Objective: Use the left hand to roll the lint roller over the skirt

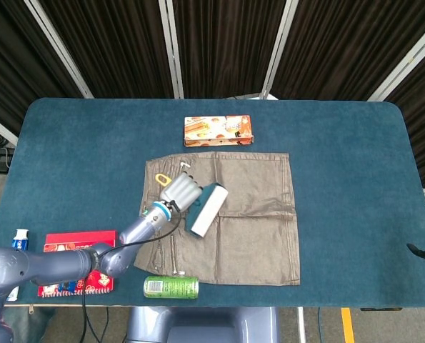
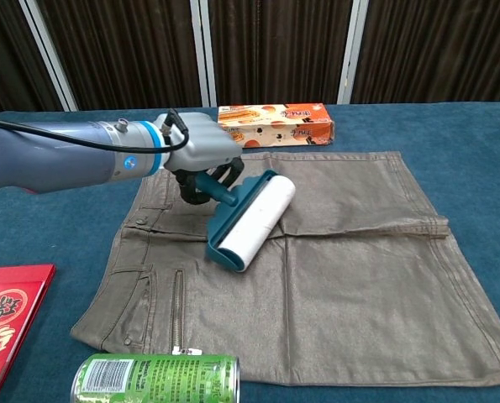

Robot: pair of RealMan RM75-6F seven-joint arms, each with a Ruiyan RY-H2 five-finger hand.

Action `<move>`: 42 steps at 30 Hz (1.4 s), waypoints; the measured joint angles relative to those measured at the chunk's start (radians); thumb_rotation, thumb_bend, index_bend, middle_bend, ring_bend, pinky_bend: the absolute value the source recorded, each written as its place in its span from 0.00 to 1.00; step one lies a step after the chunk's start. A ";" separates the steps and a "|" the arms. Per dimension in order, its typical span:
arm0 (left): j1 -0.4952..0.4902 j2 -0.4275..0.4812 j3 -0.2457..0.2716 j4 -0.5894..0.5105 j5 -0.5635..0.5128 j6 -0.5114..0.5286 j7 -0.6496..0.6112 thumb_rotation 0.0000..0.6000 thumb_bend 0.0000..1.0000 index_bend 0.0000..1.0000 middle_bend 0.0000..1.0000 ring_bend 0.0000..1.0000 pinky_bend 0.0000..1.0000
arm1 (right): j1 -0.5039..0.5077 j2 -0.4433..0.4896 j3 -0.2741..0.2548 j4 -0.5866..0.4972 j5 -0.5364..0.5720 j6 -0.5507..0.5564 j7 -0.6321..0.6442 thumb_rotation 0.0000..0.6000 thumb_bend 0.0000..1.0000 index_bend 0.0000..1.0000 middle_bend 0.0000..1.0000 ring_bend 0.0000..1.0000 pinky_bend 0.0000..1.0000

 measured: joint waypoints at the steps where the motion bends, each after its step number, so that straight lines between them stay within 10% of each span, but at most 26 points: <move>1: 0.005 0.006 0.008 0.003 0.000 0.000 -0.004 1.00 0.71 0.54 0.51 0.41 0.45 | -0.001 -0.002 0.000 -0.001 -0.002 0.005 -0.001 1.00 0.00 0.00 0.00 0.00 0.00; 17: 0.112 0.125 0.129 0.136 0.085 -0.010 -0.131 1.00 0.74 0.54 0.51 0.41 0.45 | 0.004 -0.018 -0.001 -0.018 -0.011 0.020 -0.041 1.00 0.00 0.00 0.00 0.00 0.00; 42: -0.018 -0.036 0.059 0.054 0.152 0.024 0.034 1.00 0.74 0.54 0.52 0.41 0.45 | -0.013 -0.004 0.011 0.011 -0.004 0.032 0.019 1.00 0.00 0.00 0.00 0.00 0.00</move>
